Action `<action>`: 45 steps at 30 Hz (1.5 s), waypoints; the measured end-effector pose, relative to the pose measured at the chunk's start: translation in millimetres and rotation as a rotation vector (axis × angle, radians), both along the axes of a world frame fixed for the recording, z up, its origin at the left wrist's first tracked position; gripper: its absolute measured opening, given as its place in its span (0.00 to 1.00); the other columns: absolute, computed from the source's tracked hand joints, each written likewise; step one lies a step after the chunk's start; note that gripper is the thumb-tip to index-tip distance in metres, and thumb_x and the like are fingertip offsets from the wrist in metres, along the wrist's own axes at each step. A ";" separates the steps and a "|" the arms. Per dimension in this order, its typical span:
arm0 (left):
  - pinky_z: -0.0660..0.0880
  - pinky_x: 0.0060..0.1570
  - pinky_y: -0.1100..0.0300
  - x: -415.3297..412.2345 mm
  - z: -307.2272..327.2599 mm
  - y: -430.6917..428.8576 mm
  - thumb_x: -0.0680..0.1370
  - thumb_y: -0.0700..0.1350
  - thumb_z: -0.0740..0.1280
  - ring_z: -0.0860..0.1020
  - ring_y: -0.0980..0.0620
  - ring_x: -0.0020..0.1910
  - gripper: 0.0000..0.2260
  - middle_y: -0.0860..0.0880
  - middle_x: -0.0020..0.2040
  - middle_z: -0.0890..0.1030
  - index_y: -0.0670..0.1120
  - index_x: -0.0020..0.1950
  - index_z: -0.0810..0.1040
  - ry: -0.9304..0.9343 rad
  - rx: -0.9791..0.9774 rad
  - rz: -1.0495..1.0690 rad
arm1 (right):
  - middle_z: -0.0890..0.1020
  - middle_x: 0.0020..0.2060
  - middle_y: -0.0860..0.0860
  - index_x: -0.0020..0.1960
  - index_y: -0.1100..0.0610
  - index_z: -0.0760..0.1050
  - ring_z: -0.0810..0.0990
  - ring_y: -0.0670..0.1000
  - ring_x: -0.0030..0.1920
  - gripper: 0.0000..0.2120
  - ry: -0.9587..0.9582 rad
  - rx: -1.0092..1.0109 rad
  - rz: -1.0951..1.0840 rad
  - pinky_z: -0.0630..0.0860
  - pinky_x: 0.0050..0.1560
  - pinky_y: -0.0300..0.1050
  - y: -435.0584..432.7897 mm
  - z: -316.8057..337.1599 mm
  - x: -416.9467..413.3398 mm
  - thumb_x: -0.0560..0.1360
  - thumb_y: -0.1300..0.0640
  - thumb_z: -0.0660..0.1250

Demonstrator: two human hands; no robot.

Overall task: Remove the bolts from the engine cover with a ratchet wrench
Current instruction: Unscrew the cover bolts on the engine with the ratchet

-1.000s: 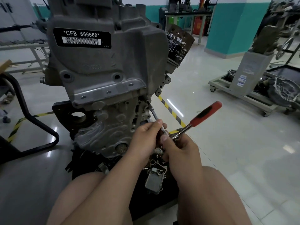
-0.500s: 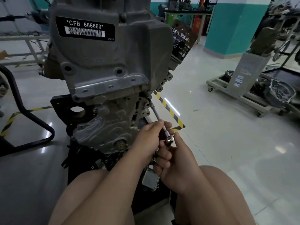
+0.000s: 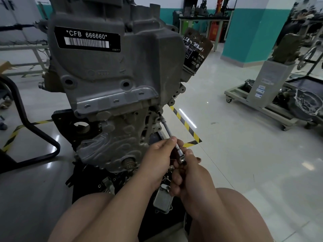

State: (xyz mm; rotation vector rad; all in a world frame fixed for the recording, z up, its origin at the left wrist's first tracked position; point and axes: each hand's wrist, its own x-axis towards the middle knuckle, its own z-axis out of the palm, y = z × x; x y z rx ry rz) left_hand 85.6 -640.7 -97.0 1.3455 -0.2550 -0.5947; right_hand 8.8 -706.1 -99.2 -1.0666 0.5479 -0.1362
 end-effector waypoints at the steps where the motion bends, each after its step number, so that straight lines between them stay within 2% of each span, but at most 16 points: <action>1: 0.72 0.27 0.64 -0.1 0.3 0.4 0.81 0.51 0.61 0.76 0.56 0.25 0.17 0.51 0.35 0.83 0.52 0.37 0.83 0.003 -0.003 -0.002 | 0.71 0.21 0.52 0.43 0.48 0.80 0.68 0.51 0.19 0.22 0.027 -0.079 0.005 0.67 0.24 0.39 -0.6 -0.6 -0.8 0.83 0.43 0.51; 4: 0.71 0.21 0.65 -0.2 -0.5 2.4 0.81 0.52 0.61 0.75 0.54 0.21 0.16 0.47 0.35 0.81 0.51 0.38 0.83 0.018 -0.006 -0.012 | 0.75 0.22 0.53 0.38 0.57 0.76 0.74 0.51 0.21 0.24 0.047 -0.326 0.000 0.69 0.24 0.37 -1.6 -4.0 -4.6 0.82 0.43 0.53; 10: 0.69 0.20 0.67 -0.6 -1.0 1.5 0.81 0.49 0.61 0.75 0.56 0.22 0.18 0.49 0.35 0.83 0.50 0.35 0.83 0.044 -0.040 0.012 | 0.82 0.29 0.52 0.43 0.57 0.75 0.81 0.51 0.27 0.12 0.019 -0.519 -0.093 0.79 0.35 0.51 3.2 -0.9 -7.6 0.80 0.51 0.62; 15: 0.69 0.23 0.66 0.8 -1.9 1.6 0.81 0.51 0.62 0.78 0.55 0.28 0.17 0.51 0.37 0.83 0.51 0.36 0.84 0.074 -0.037 0.015 | 0.83 0.30 0.48 0.45 0.50 0.77 0.82 0.47 0.30 0.03 -0.020 -0.624 -0.135 0.79 0.32 0.39 4.9 -2.0 -9.0 0.78 0.57 0.67; 17: 0.69 0.23 0.66 0.9 -2.2 1.2 0.81 0.51 0.62 0.77 0.55 0.28 0.17 0.51 0.37 0.83 0.51 0.36 0.84 0.084 -0.049 0.012 | 0.84 0.31 0.50 0.44 0.51 0.79 0.83 0.49 0.30 0.05 -0.040 -0.560 -0.158 0.80 0.33 0.39 4.3 -3.0 -8.9 0.77 0.58 0.68; 20: 0.67 0.23 0.66 0.6 -3.3 0.8 0.80 0.52 0.63 0.73 0.53 0.25 0.15 0.50 0.35 0.82 0.51 0.37 0.83 0.052 -0.020 0.022 | 0.83 0.30 0.55 0.43 0.58 0.81 0.82 0.53 0.28 0.08 -0.063 -0.338 -0.190 0.78 0.31 0.40 4.5 -4.4 -7.5 0.78 0.57 0.66; 23: 0.65 0.22 0.65 0.9 -3.6 2.0 0.80 0.54 0.61 0.68 0.53 0.20 0.15 0.49 0.27 0.75 0.51 0.40 0.82 0.033 0.015 -0.013 | 0.81 0.29 0.57 0.44 0.62 0.81 0.78 0.53 0.26 0.15 -0.070 -0.146 -0.172 0.76 0.31 0.46 4.7 -7.9 -3.5 0.80 0.52 0.62; 26: 0.66 0.21 0.65 3.8 -4.9 2.0 0.80 0.55 0.60 0.70 0.55 0.19 0.16 0.49 0.27 0.75 0.51 0.40 0.83 0.036 0.041 -0.030 | 0.77 0.25 0.55 0.46 0.65 0.78 0.75 0.52 0.23 0.21 -0.039 0.018 -0.126 0.73 0.27 0.43 3.9 -7.9 0.1 0.82 0.48 0.57; 28: 0.69 0.24 0.63 3.5 -5.0 2.0 0.78 0.56 0.60 0.72 0.53 0.20 0.15 0.48 0.27 0.75 0.51 0.42 0.83 0.050 0.023 -0.055 | 0.75 0.23 0.54 0.43 0.64 0.77 0.72 0.51 0.21 0.25 -0.018 0.097 -0.107 0.71 0.23 0.40 3.1 -6.9 1.4 0.83 0.45 0.54; 30: 0.74 0.29 0.60 2.9 -6.0 1.9 0.77 0.56 0.61 0.76 0.49 0.24 0.15 0.45 0.31 0.79 0.51 0.43 0.84 0.040 0.002 -0.072 | 0.73 0.21 0.55 0.43 0.64 0.76 0.70 0.53 0.20 0.28 0.001 0.120 -0.084 0.69 0.22 0.38 2.9 -6.1 2.4 0.82 0.41 0.52; 33: 0.77 0.31 0.60 2.9 -7.7 1.4 0.81 0.50 0.60 0.81 0.51 0.30 0.15 0.50 0.39 0.84 0.51 0.42 0.85 0.027 -0.005 -0.056 | 0.71 0.20 0.56 0.48 0.65 0.77 0.68 0.53 0.18 0.32 0.029 0.154 -0.031 0.67 0.22 0.39 3.7 -6.2 2.4 0.82 0.39 0.49; 35: 0.78 0.33 0.60 3.3 -8.4 1.3 0.81 0.49 0.60 0.81 0.52 0.34 0.16 0.51 0.39 0.84 0.50 0.40 0.85 0.040 -0.018 -0.037 | 0.69 0.19 0.56 0.51 0.65 0.77 0.66 0.52 0.17 0.33 0.041 0.203 0.001 0.66 0.21 0.39 5.1 -5.9 2.1 0.81 0.37 0.49; 38: 0.77 0.33 0.60 3.9 -8.9 2.2 0.80 0.49 0.63 0.80 0.52 0.34 0.15 0.51 0.37 0.83 0.49 0.39 0.85 0.035 -0.015 -0.021 | 0.67 0.18 0.56 0.42 0.66 0.77 0.65 0.52 0.17 0.35 0.070 0.208 0.025 0.64 0.21 0.38 6.0 -7.2 1.3 0.80 0.35 0.49; 41: 0.73 0.35 0.58 3.4 -8.5 3.2 0.74 0.54 0.65 0.74 0.47 0.36 0.12 0.49 0.36 0.81 0.50 0.39 0.84 0.013 -0.008 -0.012 | 0.66 0.18 0.55 0.36 0.63 0.75 0.64 0.51 0.16 0.34 0.080 0.202 0.010 0.64 0.20 0.38 6.9 -6.7 0.8 0.80 0.34 0.50; 43: 0.71 0.33 0.60 2.7 -8.3 4.1 0.74 0.56 0.65 0.71 0.48 0.33 0.13 0.48 0.35 0.81 0.50 0.39 0.84 0.006 -0.003 -0.013 | 0.65 0.18 0.54 0.35 0.61 0.73 0.63 0.51 0.16 0.33 0.086 0.199 -0.003 0.63 0.20 0.38 8.0 -6.2 1.0 0.79 0.34 0.50; 45: 0.70 0.28 0.63 2.0 -7.8 5.2 0.76 0.55 0.65 0.70 0.52 0.24 0.13 0.48 0.34 0.80 0.50 0.38 0.84 0.004 -0.003 -0.025 | 0.65 0.18 0.53 0.34 0.60 0.72 0.63 0.51 0.16 0.32 0.089 0.181 -0.012 0.63 0.20 0.38 8.7 -7.7 1.3 0.79 0.34 0.51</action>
